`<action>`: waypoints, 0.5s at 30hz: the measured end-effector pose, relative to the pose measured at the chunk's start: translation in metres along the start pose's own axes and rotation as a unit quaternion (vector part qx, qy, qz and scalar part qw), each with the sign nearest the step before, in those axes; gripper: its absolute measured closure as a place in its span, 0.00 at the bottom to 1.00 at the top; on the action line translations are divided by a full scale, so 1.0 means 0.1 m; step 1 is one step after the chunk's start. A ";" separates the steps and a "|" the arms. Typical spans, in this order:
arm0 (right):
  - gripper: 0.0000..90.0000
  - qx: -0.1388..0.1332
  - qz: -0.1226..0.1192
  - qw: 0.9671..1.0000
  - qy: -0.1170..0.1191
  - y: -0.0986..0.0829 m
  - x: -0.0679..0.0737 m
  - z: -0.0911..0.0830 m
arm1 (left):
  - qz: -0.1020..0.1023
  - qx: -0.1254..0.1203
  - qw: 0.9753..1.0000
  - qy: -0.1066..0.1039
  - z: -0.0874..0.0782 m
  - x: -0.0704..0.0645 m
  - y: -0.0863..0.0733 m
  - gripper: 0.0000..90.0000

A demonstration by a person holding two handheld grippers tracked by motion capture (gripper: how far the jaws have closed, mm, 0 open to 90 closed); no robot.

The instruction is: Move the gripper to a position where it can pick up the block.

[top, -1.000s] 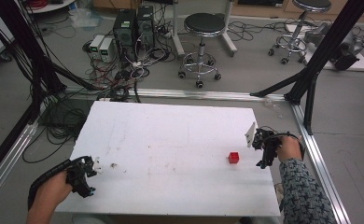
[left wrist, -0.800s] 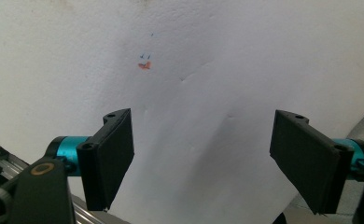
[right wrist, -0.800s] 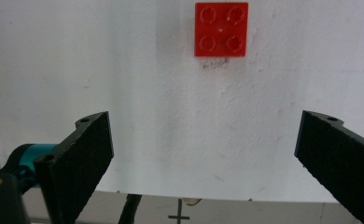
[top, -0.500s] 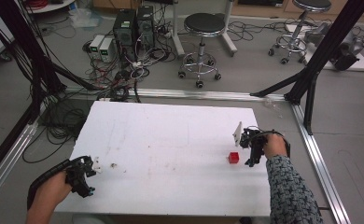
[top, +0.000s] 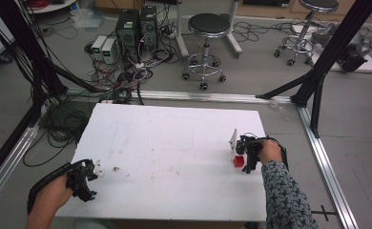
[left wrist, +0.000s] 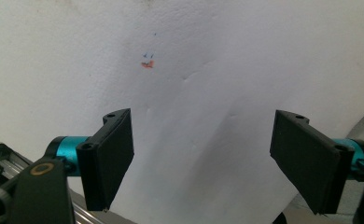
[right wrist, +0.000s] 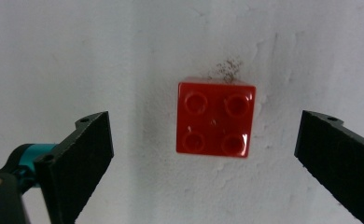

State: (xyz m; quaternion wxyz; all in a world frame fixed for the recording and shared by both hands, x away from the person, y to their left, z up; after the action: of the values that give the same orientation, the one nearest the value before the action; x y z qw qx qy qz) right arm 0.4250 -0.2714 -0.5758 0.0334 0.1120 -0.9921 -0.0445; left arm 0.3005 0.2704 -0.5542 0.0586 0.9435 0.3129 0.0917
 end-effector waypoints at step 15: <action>0.04 0.005 0.002 1.000 0.007 0.06 -0.04 0.11 | 0.001 -0.003 1.000 0.000 0.00 0.00 0.01 0.24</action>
State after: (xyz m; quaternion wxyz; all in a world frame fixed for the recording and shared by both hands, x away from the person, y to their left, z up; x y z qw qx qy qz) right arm 0.4270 -0.2639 -0.5865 0.0400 0.1104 -0.9923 -0.0384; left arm 0.3007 0.2694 -0.5546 0.0616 0.9435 0.3120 0.0931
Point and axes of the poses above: each handheld gripper's, and its own axes: z roughly forward along the jaws, y roughly out of its top, x roughly to its left, the point moved 7 cm from there along z, roughly forward along the jaws, and after that the axes turned 10 degrees about -z, right-handed, at the moved point
